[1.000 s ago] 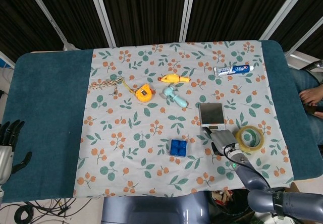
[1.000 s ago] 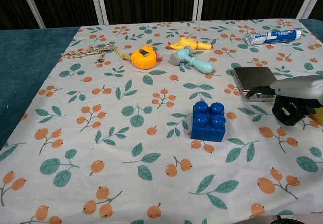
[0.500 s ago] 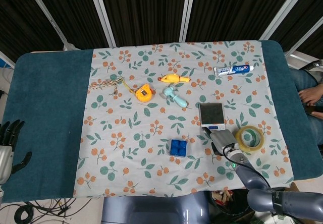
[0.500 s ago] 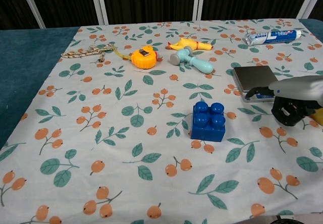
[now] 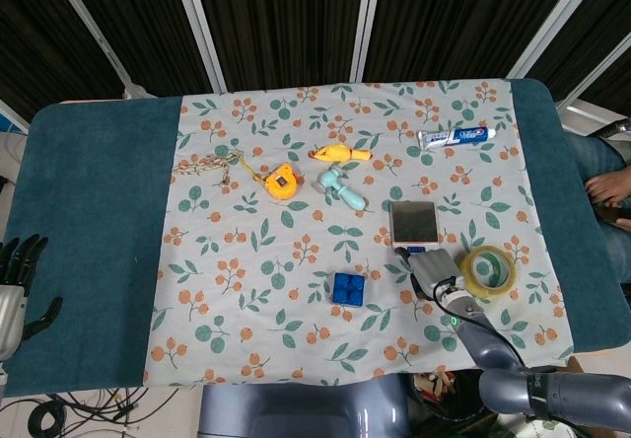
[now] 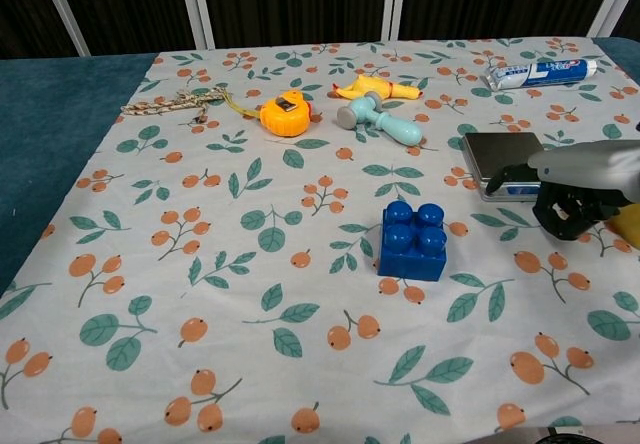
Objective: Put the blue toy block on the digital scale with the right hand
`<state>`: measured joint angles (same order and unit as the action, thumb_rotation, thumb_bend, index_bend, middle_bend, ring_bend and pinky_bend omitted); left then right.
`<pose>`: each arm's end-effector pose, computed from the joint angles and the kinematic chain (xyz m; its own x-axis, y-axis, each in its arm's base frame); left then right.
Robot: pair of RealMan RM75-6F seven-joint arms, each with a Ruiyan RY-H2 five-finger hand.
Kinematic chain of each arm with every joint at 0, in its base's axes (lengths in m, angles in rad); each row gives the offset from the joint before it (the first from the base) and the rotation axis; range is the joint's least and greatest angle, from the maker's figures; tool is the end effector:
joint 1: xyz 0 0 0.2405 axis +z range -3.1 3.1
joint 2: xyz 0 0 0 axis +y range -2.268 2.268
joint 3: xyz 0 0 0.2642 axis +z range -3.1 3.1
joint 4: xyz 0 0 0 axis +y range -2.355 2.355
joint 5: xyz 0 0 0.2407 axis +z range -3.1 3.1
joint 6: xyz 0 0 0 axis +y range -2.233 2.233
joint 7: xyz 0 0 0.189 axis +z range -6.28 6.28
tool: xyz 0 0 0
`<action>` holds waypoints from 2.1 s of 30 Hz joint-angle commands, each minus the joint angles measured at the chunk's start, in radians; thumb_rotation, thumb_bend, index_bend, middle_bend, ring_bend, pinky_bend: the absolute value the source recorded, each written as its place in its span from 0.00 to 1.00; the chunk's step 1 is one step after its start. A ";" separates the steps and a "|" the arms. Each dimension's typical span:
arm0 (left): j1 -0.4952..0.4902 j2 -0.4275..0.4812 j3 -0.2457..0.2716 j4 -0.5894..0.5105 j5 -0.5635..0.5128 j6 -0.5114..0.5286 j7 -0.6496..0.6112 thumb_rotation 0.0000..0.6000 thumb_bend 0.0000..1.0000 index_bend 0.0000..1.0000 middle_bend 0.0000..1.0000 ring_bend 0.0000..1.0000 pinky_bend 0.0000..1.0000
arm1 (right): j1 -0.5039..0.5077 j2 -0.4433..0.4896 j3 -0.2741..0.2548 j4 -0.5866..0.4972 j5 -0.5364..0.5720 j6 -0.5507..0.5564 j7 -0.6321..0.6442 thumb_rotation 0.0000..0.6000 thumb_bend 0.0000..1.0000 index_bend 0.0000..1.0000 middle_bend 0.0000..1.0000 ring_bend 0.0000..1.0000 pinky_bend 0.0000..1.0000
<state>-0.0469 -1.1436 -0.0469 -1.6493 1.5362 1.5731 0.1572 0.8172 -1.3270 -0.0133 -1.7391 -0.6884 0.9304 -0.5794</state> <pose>-0.3152 0.2149 0.1347 0.4816 -0.0663 0.8739 0.8757 -0.0029 -0.4828 -0.2071 -0.3543 -0.0407 0.5532 -0.5053 0.6624 -0.8282 -0.2479 0.5026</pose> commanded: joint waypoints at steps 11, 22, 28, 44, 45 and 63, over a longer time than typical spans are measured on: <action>0.001 0.000 -0.001 0.001 0.000 0.004 0.001 1.00 0.29 0.04 0.06 0.01 0.04 | -0.041 0.074 0.050 -0.110 -0.133 0.091 0.083 1.00 0.15 0.00 0.01 0.15 0.24; 0.002 -0.001 0.000 0.000 0.001 0.004 0.006 1.00 0.29 0.04 0.06 0.01 0.04 | -0.118 0.133 0.013 -0.265 -0.305 0.086 0.195 1.00 0.08 0.00 0.00 0.10 0.18; 0.001 -0.002 -0.001 0.000 0.000 0.003 0.006 1.00 0.29 0.04 0.06 0.01 0.04 | -0.133 0.034 0.011 -0.242 -0.331 0.127 0.153 1.00 0.08 0.00 0.05 0.15 0.18; 0.001 0.003 -0.007 -0.001 -0.008 0.004 -0.002 1.00 0.29 0.04 0.06 0.01 0.04 | -0.084 -0.237 0.091 -0.059 -0.205 0.134 0.060 1.00 0.13 0.05 0.21 0.30 0.21; 0.001 0.003 -0.007 -0.001 -0.008 0.004 -0.003 1.00 0.29 0.04 0.06 0.01 0.04 | -0.083 -0.254 0.099 -0.041 -0.197 0.136 0.063 1.00 0.15 0.07 0.23 0.33 0.23; 0.001 0.004 -0.007 -0.003 -0.008 0.004 -0.001 1.00 0.29 0.04 0.06 0.01 0.04 | -0.086 -0.187 0.200 -0.025 -0.208 0.165 0.112 1.00 0.42 0.38 0.46 0.57 0.46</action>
<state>-0.0458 -1.1395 -0.0540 -1.6518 1.5277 1.5775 0.1564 0.7284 -1.5437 0.1657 -1.7532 -0.9019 1.0988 -0.4719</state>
